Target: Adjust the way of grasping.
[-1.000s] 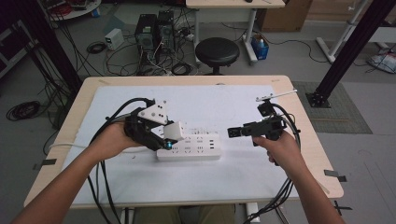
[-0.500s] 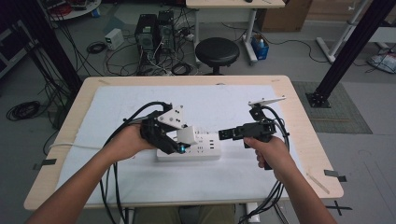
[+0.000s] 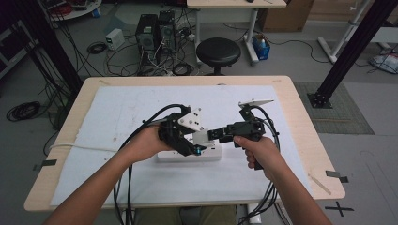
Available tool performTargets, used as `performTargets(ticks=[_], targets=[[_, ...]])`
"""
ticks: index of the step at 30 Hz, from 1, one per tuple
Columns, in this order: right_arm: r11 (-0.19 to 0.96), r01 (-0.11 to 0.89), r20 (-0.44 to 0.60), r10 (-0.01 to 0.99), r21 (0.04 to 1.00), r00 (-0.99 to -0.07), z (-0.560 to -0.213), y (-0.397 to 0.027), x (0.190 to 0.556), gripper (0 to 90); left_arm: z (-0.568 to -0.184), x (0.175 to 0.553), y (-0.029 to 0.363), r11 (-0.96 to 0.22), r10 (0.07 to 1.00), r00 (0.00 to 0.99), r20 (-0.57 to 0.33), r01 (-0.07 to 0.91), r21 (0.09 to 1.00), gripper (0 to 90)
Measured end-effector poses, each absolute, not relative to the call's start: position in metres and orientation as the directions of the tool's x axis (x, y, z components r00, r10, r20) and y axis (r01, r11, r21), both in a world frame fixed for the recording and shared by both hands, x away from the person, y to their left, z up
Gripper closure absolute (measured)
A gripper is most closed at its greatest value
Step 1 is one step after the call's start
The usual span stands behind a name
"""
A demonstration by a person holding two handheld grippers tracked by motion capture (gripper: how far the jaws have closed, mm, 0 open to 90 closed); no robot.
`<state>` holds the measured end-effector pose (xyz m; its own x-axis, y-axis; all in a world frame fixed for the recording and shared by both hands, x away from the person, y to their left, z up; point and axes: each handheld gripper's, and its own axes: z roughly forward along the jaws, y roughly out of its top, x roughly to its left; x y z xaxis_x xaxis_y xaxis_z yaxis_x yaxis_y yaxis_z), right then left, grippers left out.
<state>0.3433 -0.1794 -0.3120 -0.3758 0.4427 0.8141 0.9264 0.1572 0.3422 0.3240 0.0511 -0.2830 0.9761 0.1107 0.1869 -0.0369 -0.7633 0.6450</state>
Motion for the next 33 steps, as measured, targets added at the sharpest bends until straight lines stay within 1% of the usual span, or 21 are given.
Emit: performTargets(ticks=[5,7,8,10,12,15,18,20,23,26,28,29,30,31,33], targets=[[0.147,0.934,0.834,0.42,0.327,-0.358,-0.317,-0.174,0.346,16.6,-0.283,0.323,0.046,-0.757,0.102,0.976,0.192,-0.049,0.652,42.4],[0.159,0.931,0.833,0.417,0.327,-0.364,-0.319,-0.172,0.347,22.6,-0.283,0.323,0.046,-0.758,0.095,0.976,0.194,-0.055,0.65,42.4],[0.166,0.93,0.836,0.407,0.329,-0.369,-0.32,-0.171,0.348,23.6,-0.283,0.323,0.045,-0.757,0.093,0.976,0.196,-0.059,0.651,42.4],[0.17,0.932,0.845,0.393,0.321,-0.363,-0.322,-0.17,0.349,28.4,-0.283,0.322,0.046,-0.756,0.093,0.976,0.198,-0.06,0.652,42.4],[0.163,0.933,0.852,0.381,0.32,-0.359,-0.324,-0.171,0.35,33.9,-0.282,0.322,0.046,-0.754,0.093,0.975,0.2,-0.062,0.654,42.4],[0.151,0.939,0.868,0.359,0.308,-0.342,-0.326,-0.17,0.35,39.2,-0.282,0.322,0.045,-0.749,0.093,0.975,0.204,-0.067,0.659,42.4],[0.154,0.944,0.874,0.36,0.29,-0.327,-0.327,-0.17,0.351,45.1,-0.282,0.322,0.044,-0.752,0.093,0.974,0.207,-0.068,0.656,42.4],[0.151,0.943,0.875,0.352,0.297,-0.332,-0.328,-0.17,0.351,51.5,-0.283,0.322,0.043,-0.75,0.095,0.973,0.208,-0.068,0.657,42.4],[0.148,0.941,0.873,0.351,0.305,-0.338,-0.328,-0.17,0.351,58.6,-0.283,0.322,0.042,-0.758,0.087,0.972,0.217,-0.077,0.647,42.4],[0.143,0.944,0.874,0.358,0.298,-0.33,-0.33,-0.171,0.35,60.4,-0.284,0.322,0.04,-0.763,0.086,0.972,0.218,-0.077,0.642,42.3],[0.135,0.945,0.876,0.353,0.299,-0.328,-0.33,-0.171,0.35,61.5,-0.285,0.322,0.04,-0.764,0.099,0.974,0.202,-0.056,0.643,41.7],[0.134,0.942,0.869,0.363,0.307,-0.335,-0.33,-0.171,0.349,61.8,-0.284,0.324,0.041,-0.766,0.12,0.973,0.199,-0.037,0.642,37.3],[0.138,0.94,0.858,0.384,0.311,-0.34,-0.33,-0.172,0.349,61.8,-0.283,0.324,0.043,-0.763,0.141,0.973,0.185,-0.012,0.646,26.3],[0.14,0.939,0.853,0.391,0.315,-0.345,-0.33,-0.174,0.349,61.8,-0.283,0.326,0.046,-0.761,0.151,0.974,0.17,0.004,0.649,24.3],[0.141,0.936,0.84,0.413,0.324,-0.353,-0.33,-0.18,0.348,61.8,-0.281,0.328,0.056,-0.763,0.168,0.972,0.165,0.022,0.646,24.0]])
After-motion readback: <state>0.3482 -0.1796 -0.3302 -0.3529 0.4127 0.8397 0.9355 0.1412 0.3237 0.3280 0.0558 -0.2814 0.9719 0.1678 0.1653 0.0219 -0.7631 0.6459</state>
